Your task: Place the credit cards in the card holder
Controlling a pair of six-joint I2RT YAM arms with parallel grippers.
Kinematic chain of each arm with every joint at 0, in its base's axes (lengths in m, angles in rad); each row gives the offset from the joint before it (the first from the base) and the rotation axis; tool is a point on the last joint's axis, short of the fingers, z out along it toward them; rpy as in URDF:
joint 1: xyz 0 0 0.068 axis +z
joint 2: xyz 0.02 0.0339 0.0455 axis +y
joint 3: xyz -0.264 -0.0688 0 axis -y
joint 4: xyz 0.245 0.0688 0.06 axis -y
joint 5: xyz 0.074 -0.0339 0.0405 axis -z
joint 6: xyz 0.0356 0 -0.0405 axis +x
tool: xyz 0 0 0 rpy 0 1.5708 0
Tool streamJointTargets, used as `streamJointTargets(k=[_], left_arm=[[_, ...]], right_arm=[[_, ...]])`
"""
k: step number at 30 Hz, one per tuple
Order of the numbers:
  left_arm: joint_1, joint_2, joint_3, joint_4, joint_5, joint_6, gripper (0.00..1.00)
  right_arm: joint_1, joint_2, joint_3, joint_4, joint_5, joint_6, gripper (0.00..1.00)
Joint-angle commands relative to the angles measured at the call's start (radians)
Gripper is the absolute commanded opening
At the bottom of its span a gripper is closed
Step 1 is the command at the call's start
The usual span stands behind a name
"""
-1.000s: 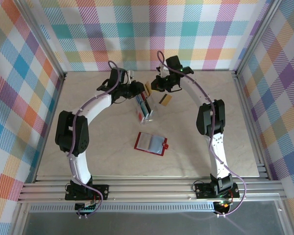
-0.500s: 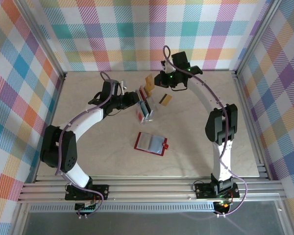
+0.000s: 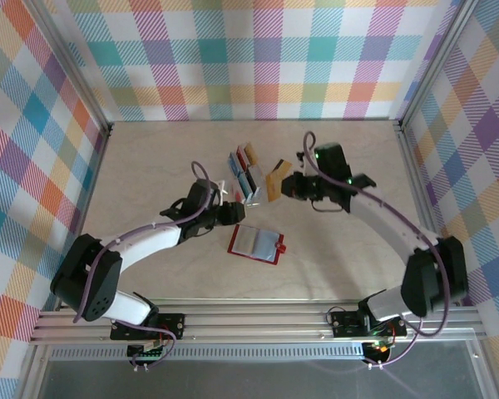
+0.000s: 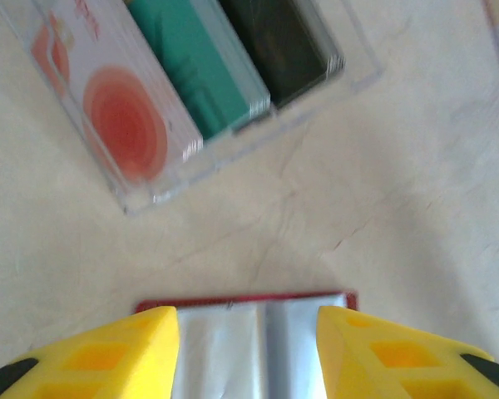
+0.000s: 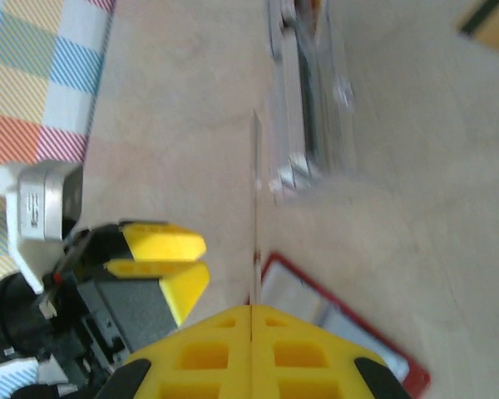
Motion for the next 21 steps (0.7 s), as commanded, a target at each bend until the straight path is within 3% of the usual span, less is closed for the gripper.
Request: streamJointTargets(k=[1,9,14,21], left_arm=[[-0.031,-0.023,-0.064,0.065,-0.107,0.069,0.48],[-0.093,0.019,-0.169,0.162,-0.151,0.122,0.46],[-0.115,0.071,-0.194,0.213,-0.156,0.138,0.43],[-0.155,0.115,-0.221,0.26,-0.217,0.125,0.37]], right_arm=[[0.031,-0.12,-0.155,0.115,0.058,0.079,0.0],[0.206,-0.282,-0.44,0.221,0.131,0.182,0.0],[0.213,-0.289,-0.554,0.285,0.081,0.232,0.0],[0.217,-0.184,-0.589,0.458,-0.056,0.275,0.0]])
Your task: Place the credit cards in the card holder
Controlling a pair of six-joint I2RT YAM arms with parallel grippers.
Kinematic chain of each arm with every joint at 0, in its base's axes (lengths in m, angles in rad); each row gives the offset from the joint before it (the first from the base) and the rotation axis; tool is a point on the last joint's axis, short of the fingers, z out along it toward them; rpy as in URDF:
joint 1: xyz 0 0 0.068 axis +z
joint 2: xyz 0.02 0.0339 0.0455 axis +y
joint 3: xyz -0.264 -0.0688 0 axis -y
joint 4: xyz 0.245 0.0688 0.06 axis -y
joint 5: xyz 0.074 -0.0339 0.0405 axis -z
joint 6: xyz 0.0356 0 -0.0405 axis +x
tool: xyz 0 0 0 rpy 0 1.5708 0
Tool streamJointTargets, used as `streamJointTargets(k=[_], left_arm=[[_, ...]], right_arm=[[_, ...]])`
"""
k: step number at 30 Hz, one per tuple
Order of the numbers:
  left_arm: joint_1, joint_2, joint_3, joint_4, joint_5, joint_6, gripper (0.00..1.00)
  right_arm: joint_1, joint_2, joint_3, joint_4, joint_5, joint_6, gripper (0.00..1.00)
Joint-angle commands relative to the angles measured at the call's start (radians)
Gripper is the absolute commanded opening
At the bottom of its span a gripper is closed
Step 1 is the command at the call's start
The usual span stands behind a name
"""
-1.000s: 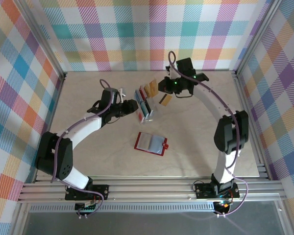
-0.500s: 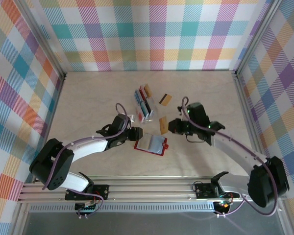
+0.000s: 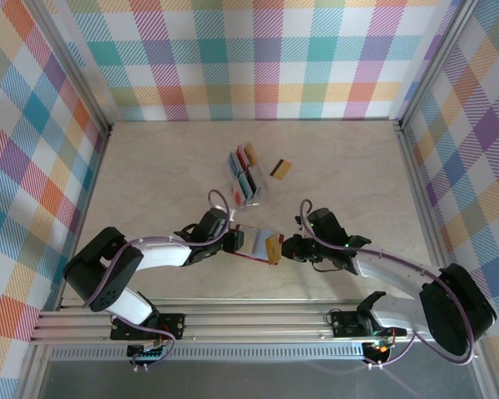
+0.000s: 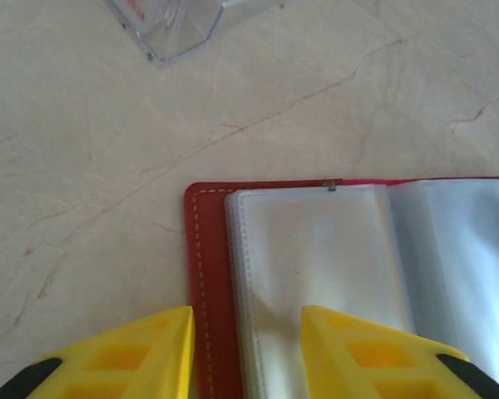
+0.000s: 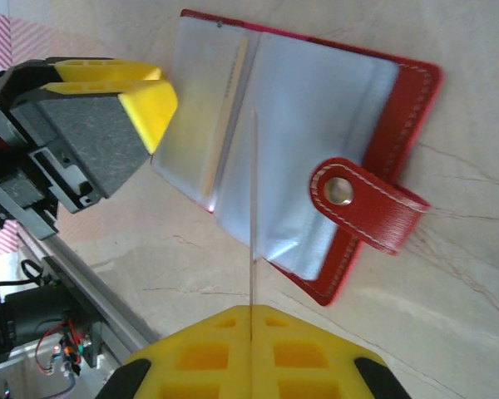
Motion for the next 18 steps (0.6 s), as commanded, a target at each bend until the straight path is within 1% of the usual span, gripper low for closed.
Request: streamJointTargets(k=[1,5,8,18], left_arm=[[-0.02,0.026,-0.023,0.058,-0.05,0.015,0.36],[-0.028,0.048,-0.036,0.077,-0.056,0.01,0.32],[-0.036,0.05,-0.052,0.098,-0.057,0.002,0.31],[-0.057,0.029,-0.109,0.14,-0.085,-0.032,0.3]], right_arm=[[0.006,0.032,-0.004,0.147,-0.087,0.04,0.0],[0.008,0.07,0.004,0.18,-0.111,0.049,0.0],[0.008,0.094,0.011,0.179,-0.102,0.049,0.0],[0.007,0.19,0.035,0.228,-0.13,0.074,0.0]])
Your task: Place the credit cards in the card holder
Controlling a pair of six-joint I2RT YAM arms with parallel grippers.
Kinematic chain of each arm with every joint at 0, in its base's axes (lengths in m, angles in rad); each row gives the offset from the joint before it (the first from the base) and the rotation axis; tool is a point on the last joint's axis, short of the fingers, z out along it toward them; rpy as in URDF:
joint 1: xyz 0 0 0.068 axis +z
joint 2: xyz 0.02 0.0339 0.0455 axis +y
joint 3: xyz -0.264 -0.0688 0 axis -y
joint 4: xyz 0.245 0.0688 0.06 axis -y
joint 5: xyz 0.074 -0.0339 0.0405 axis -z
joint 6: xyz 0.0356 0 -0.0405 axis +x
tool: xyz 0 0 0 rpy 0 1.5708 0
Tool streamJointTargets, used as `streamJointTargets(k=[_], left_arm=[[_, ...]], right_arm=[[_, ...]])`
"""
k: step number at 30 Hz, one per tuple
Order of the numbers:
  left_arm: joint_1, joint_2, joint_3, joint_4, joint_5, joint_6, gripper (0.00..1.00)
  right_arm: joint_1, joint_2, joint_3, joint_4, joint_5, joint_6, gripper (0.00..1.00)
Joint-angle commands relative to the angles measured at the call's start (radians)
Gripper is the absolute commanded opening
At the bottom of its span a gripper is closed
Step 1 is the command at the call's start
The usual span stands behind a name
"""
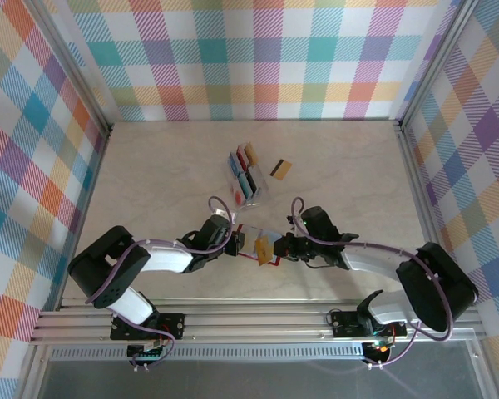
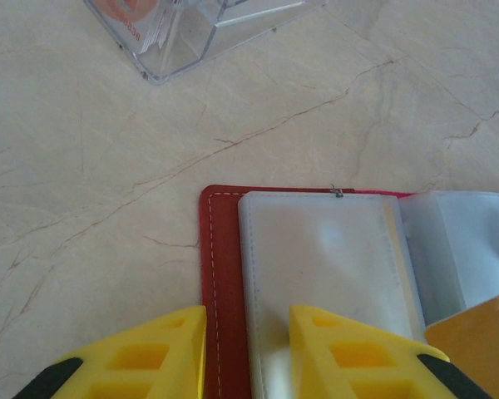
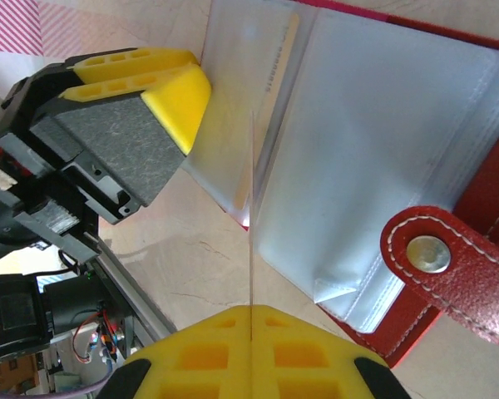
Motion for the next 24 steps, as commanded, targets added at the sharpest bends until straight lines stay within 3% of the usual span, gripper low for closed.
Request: streamJointTargets(k=[1,24], left_arm=[[-0.02,-0.001,-0.039,-0.04,-0.014,-0.016,0.3],[-0.055,-0.044,-0.098,-0.004,-0.045,-0.052,0.29]], right_arm=[[0.005,0.031,0.034,0.049,-0.028,0.017,0.0],[-0.019,0.136,0.044,0.107,-0.007,0.094,0.0]])
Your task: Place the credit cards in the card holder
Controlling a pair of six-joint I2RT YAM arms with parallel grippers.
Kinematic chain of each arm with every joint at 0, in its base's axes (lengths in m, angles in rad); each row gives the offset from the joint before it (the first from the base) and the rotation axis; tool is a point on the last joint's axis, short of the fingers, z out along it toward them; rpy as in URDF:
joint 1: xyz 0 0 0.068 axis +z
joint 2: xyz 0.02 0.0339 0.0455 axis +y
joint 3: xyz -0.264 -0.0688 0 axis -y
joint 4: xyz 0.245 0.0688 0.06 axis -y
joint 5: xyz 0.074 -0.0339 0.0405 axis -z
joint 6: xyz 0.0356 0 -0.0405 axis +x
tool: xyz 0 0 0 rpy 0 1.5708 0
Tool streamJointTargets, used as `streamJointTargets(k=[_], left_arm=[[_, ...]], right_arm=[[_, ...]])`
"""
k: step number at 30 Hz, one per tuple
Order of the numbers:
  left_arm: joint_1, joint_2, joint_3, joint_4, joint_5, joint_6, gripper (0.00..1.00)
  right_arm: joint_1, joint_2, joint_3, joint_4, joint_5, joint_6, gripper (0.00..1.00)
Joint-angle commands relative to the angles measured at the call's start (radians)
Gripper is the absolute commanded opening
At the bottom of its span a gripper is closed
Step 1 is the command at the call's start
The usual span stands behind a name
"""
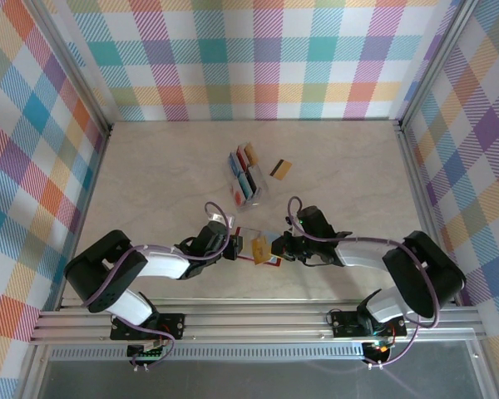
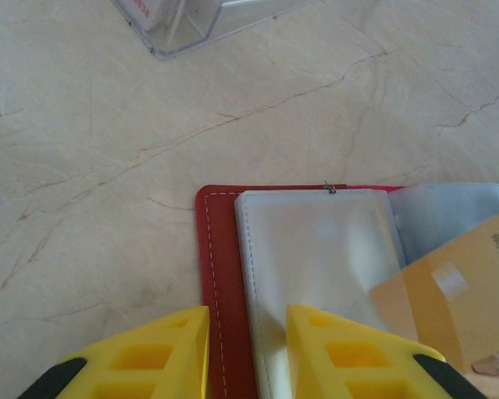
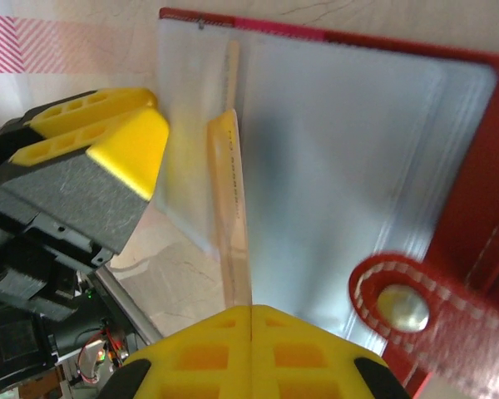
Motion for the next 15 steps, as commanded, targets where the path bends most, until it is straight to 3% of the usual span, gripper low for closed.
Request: streamJointTargets(k=[1,15], left_arm=[[-0.028,-0.008,-0.033,-0.064,-0.017,-0.011,0.29],[-0.081,-0.027,-0.071,-0.055,-0.066,-0.064,0.29]], right_arm=[[-0.012,0.033,0.031,0.048,-0.001,0.024,0.0],[-0.016,0.118,0.038,0.161,0.035,0.075,0.0]])
